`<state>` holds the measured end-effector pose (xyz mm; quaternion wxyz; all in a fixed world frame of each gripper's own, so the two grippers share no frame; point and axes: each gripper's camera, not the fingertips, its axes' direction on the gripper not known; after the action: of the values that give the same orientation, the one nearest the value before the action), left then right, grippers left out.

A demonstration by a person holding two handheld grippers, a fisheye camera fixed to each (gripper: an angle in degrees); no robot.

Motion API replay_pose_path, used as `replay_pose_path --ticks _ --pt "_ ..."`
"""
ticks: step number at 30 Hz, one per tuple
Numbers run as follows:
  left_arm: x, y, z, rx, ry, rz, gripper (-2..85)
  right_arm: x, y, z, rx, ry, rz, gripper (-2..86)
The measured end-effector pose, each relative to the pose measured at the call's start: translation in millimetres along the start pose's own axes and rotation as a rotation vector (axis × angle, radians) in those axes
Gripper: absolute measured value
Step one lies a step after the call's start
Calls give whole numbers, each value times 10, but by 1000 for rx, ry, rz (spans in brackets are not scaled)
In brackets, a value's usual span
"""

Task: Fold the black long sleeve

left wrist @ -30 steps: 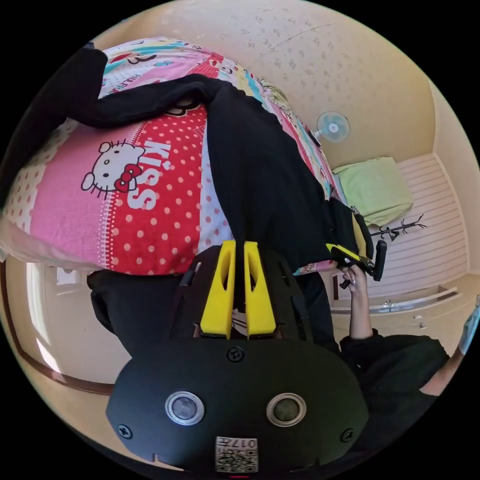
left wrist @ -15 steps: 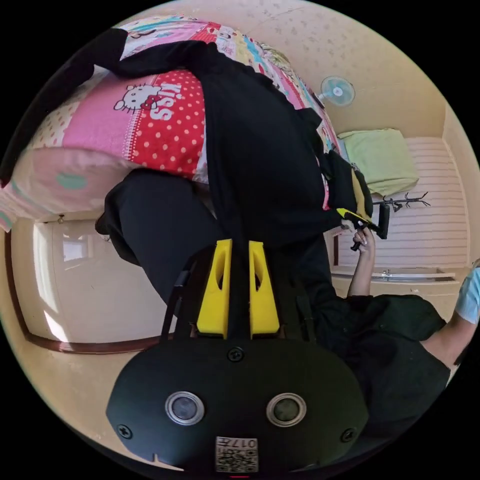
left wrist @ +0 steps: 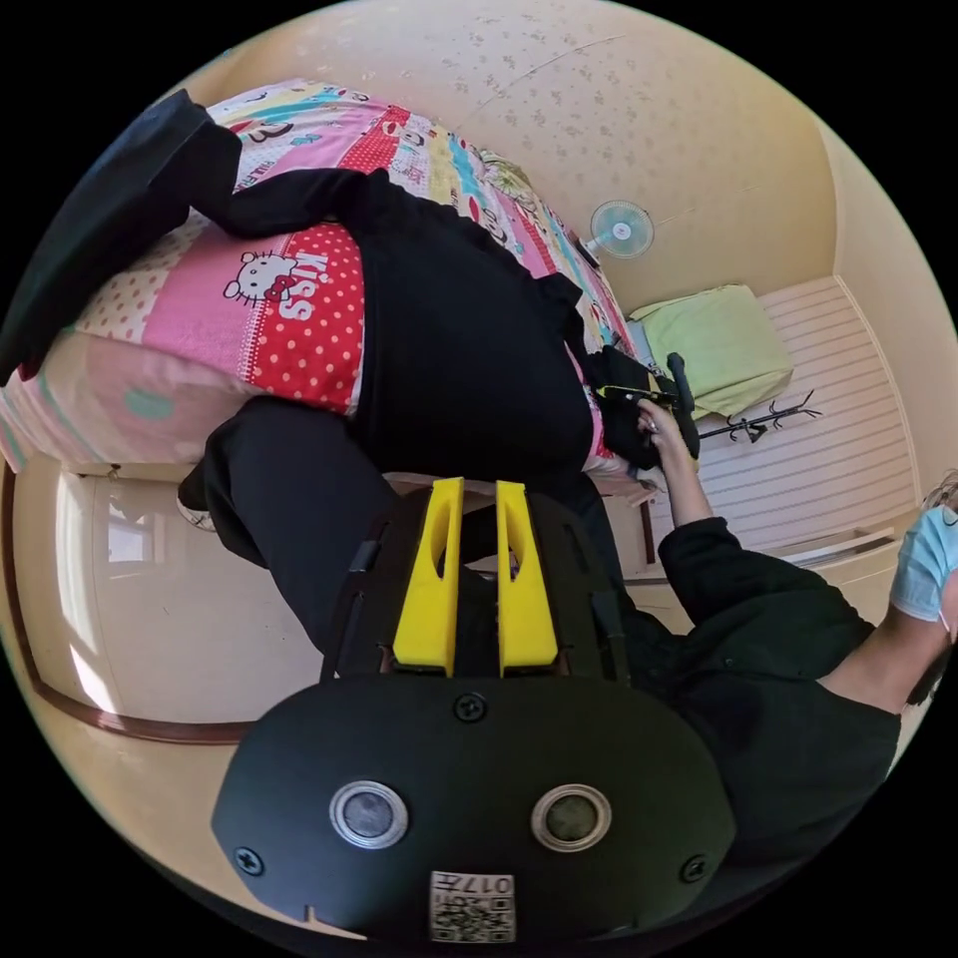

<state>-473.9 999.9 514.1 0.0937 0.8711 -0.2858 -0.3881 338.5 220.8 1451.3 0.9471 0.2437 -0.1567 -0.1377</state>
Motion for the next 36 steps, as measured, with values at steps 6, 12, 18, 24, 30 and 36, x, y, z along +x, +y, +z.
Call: replay_pose_path --ticks 6,12,18,24,30,36 --pt "-43 -201 -10 -4 83 11 63 1330 1064 -1477 546 -596 260 32" --pt "74 -449 236 -86 194 74 63 2497 1826 -1195 347 -90 689 27" --pt "162 -516 71 -113 142 98 63 2219 2596 -1099 505 -209 758 118" --pt "65 -521 -166 -58 197 65 63 1920 2929 -650 683 -543 901 138" --pt "-26 -561 -367 -56 172 49 64 2068 2747 -324 763 -625 1004 78" --pt "-230 -583 -618 -11 189 3 63 1852 2488 -1164 910 -459 787 29"
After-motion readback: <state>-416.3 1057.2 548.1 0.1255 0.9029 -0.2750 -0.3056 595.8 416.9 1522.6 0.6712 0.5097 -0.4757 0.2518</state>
